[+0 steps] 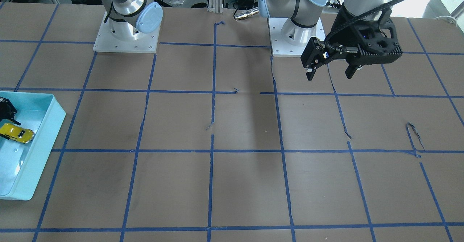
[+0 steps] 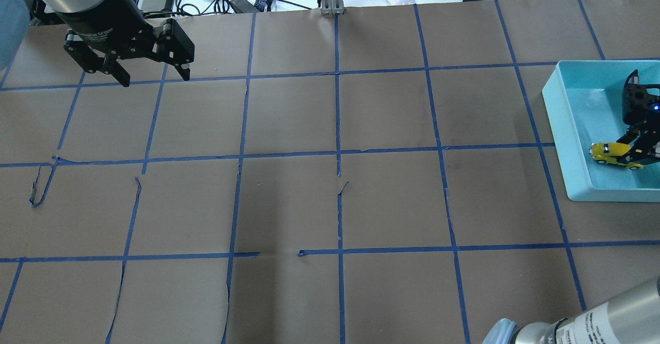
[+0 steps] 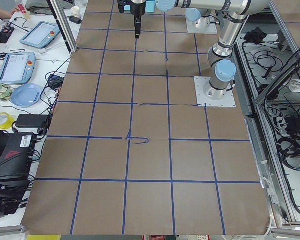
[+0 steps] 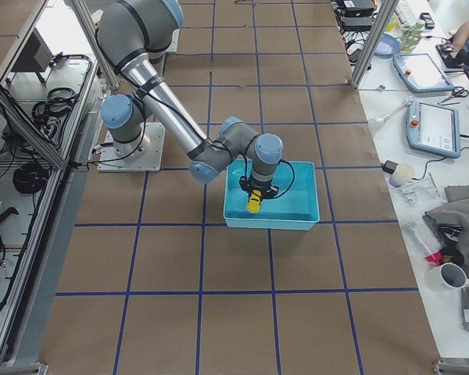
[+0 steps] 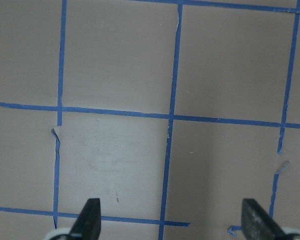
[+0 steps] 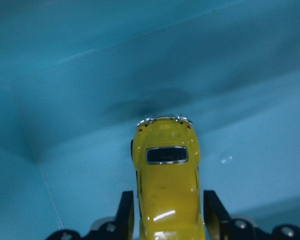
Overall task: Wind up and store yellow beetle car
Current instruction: 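Lower the car into the blue bin and open the right gripper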
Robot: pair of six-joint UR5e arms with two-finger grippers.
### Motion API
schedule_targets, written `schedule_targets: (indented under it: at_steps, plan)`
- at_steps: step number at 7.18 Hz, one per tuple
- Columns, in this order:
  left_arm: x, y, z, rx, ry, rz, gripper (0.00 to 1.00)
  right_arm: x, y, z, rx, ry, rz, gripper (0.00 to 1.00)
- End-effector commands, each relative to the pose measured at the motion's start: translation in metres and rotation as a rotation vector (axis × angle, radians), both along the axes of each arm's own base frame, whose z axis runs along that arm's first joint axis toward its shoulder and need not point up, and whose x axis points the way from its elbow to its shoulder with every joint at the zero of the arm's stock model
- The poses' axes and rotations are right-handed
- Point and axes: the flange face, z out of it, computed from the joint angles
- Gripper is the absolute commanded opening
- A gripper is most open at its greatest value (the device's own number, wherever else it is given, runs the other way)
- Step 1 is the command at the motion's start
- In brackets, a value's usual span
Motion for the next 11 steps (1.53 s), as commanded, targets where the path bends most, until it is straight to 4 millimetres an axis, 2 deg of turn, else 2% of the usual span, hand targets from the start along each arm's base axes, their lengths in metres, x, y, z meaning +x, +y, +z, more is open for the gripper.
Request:
schedule_targets:
  at_steps: [1,4,6,7,8,10,11]
  plan:
    - [0.0,0.0,0.0,0.0,-0.001,0.001,1.0,0.001,0.001,0.006,-0.003,0.002,-0.032,1.0]
    - [0.0,0.0,-0.001,0.001,-0.001,0.001,1.0,0.0,0.0,0.015,-0.017,0.008,-0.038,1.0]
    - [0.0,0.001,0.001,-0.002,0.001,0.001,1.0,0.014,0.007,0.072,-0.078,0.056,-0.064,1.0]
    - [0.001,0.0,0.0,0.0,-0.001,0.002,1.0,0.024,0.014,0.093,-0.071,0.044,-0.067,1.0]
    - [0.001,0.001,0.001,-0.002,-0.001,-0.002,1.0,0.035,0.016,0.124,-0.069,0.026,-0.087,1.0]
    - [0.002,0.001,0.001,0.0,-0.001,-0.002,1.0,0.05,0.017,0.217,-0.039,0.007,-0.109,1.0]
    - [0.003,0.001,0.001,-0.002,-0.001,-0.004,1.0,0.051,0.019,0.25,-0.019,-0.003,-0.117,1.0]
